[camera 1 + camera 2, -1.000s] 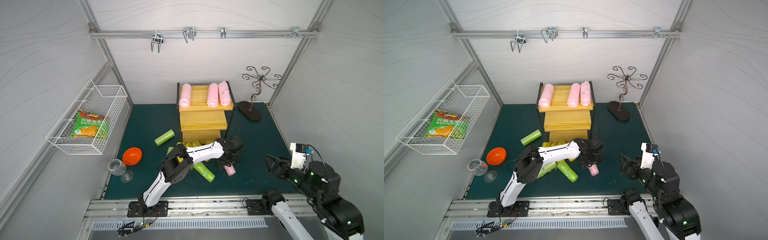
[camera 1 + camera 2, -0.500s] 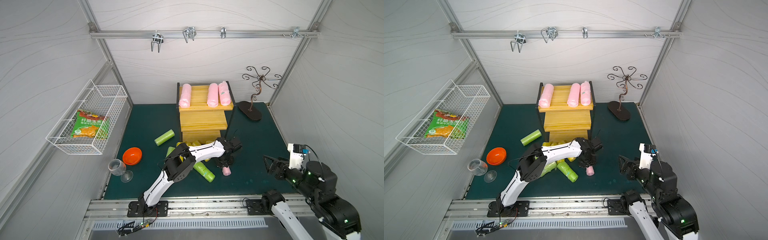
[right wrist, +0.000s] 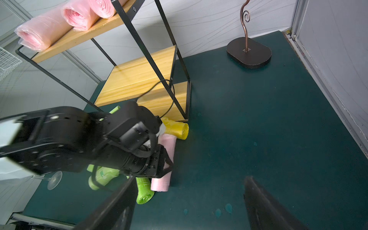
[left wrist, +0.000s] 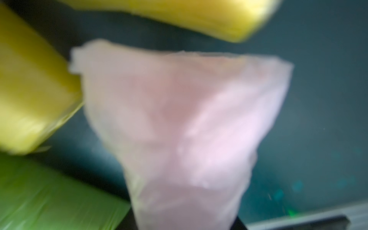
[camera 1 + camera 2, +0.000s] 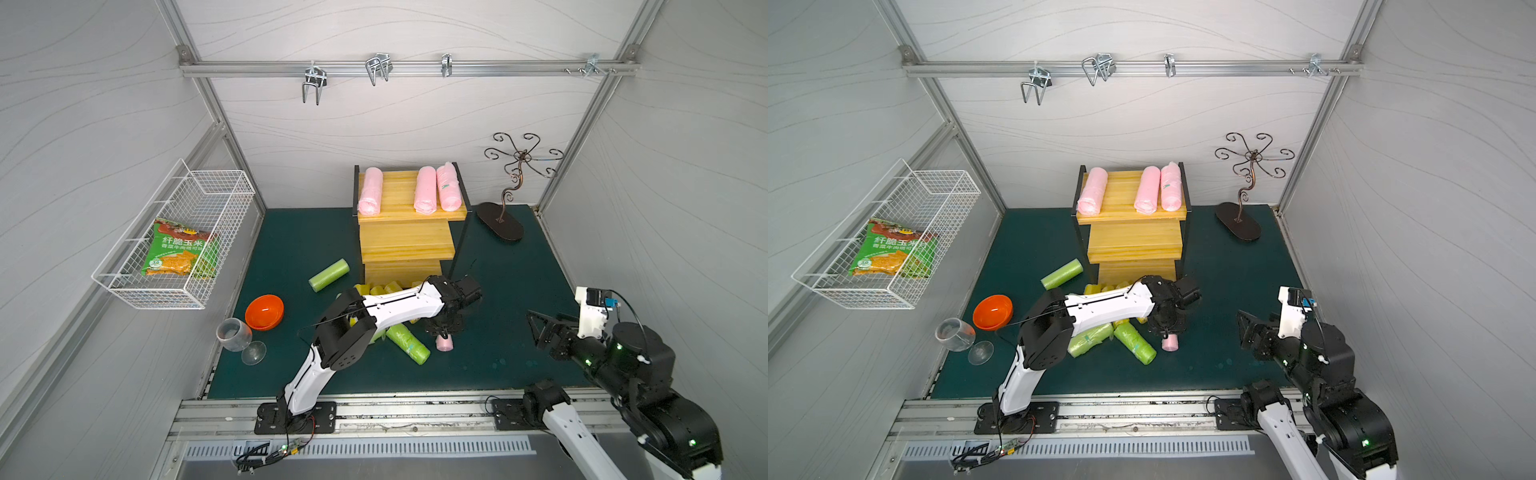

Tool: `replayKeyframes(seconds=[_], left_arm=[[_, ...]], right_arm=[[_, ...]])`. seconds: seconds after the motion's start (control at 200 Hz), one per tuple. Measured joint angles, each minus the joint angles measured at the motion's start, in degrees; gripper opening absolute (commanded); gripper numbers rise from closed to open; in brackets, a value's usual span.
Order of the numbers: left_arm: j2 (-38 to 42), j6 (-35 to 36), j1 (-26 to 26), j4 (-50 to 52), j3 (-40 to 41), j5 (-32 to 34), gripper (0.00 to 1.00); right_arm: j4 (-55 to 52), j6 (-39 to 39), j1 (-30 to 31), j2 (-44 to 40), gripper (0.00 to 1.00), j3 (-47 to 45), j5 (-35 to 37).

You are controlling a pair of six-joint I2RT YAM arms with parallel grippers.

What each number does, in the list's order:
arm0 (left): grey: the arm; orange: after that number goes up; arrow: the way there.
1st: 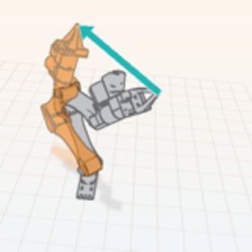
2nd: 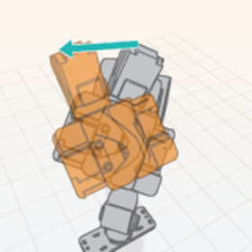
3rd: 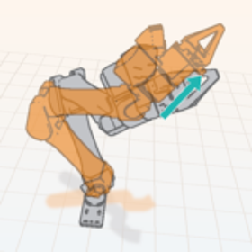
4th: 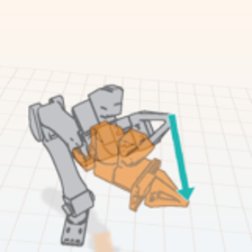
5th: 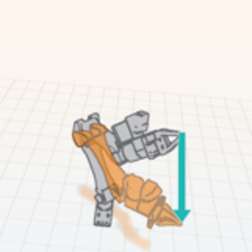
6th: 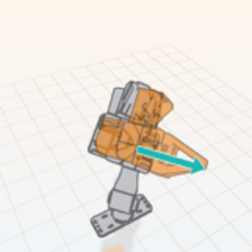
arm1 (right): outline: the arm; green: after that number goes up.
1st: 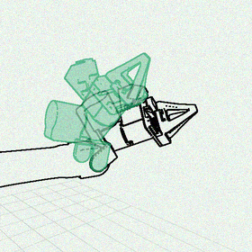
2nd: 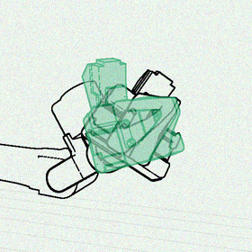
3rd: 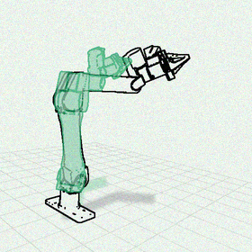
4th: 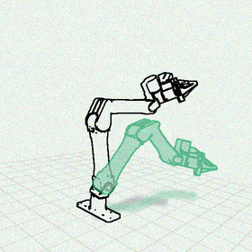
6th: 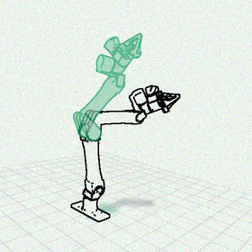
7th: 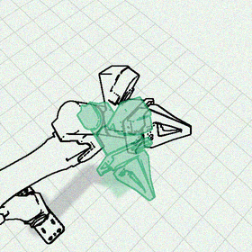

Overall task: Sort the rolls of trash bags by color and place them on the shelf
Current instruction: Pick up the roll of trash bags from the center of the board.

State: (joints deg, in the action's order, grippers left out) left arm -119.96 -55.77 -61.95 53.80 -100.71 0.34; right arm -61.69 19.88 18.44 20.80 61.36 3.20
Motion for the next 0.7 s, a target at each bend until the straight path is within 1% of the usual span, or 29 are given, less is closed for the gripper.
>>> replayKeyframes(seconds=[0.2, 0.355, 0.435, 0.53, 0.63, 0.695], left_arm=[[10.4, 9.94, -2.78, 4.87, -10.23, 2.8, 0.0], [19.37, 15.28, -3.87, 8.31, -14.16, 6.88, 0.0], [23.04, 17.86, -3.89, 10.01, -16.06, 10.21, 0.0], [25.73, 21.59, -3.89, 11.74, -18.99, 15.54, 0.0], [26.16, 26.36, -3.61, 13.9, -23.41, 22.1, 0.0], [25.81, 29.2, -2.78, 14.86, -26.16, 24.79, 0.0]], right_arm=[[0.42, -0.26, 0.0, 0.37, 0.87, 0.74, 0.9], [0.79, 0.09, 0.0, 0.52, 0.86, 0.96, 0.76], [0.85, 0.5, 0.0, 0.52, 0.83, 0.92, 0.31], [1.38, 1.31, 0.0, 0.52, 0.83, 0.57, -0.83], [1.7, 1.4, 0.0, 0.63, 0.83, -0.22, -1.6], [1.7, 1.4, 0.02, 0.72, 0.83, -0.87, -1.95]])
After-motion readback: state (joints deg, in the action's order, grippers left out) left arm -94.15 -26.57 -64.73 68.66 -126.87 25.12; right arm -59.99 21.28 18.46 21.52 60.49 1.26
